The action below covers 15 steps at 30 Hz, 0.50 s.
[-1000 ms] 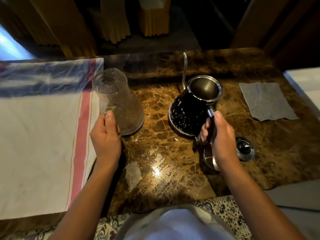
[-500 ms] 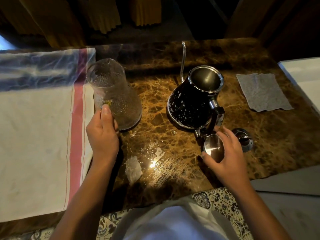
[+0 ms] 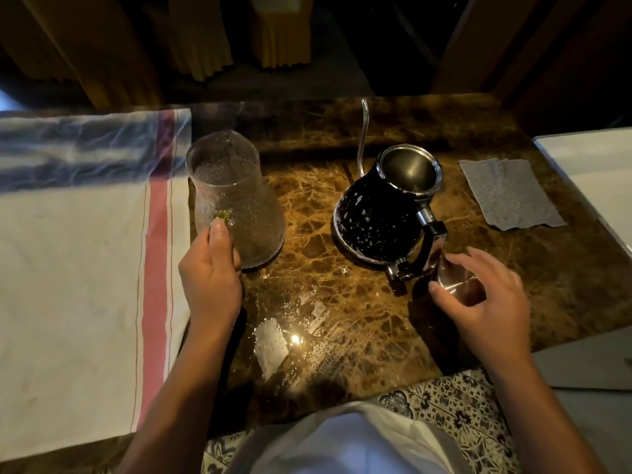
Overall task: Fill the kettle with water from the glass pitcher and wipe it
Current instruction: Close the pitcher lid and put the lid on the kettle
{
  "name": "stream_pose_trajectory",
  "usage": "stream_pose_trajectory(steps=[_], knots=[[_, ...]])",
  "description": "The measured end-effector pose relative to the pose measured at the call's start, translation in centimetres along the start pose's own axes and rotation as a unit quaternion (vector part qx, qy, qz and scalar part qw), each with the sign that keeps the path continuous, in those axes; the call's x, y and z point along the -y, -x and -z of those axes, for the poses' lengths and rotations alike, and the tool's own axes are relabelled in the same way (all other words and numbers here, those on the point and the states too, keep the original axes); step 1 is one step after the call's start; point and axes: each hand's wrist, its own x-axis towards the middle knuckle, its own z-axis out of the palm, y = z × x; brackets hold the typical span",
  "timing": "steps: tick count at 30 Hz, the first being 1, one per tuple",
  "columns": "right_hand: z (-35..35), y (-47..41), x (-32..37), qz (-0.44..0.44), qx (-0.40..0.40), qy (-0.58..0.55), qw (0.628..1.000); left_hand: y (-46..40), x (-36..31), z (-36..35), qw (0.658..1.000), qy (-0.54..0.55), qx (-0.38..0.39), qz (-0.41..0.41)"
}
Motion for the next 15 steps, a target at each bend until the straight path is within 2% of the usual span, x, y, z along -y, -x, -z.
stream_pose_trajectory(steps=[8, 15], knots=[[5.1, -3.0, 4.3, 0.062, -0.134, -0.093, 0.985, -0.1, 0.6, -0.1, 1.000, 0.009, 0.007, -0.012], [4.7, -4.8, 10.1, 0.146, -0.104, -0.155, 0.972, -0.1, 0.9, -0.2, 1.000, 0.006, 0.003, -0.005]])
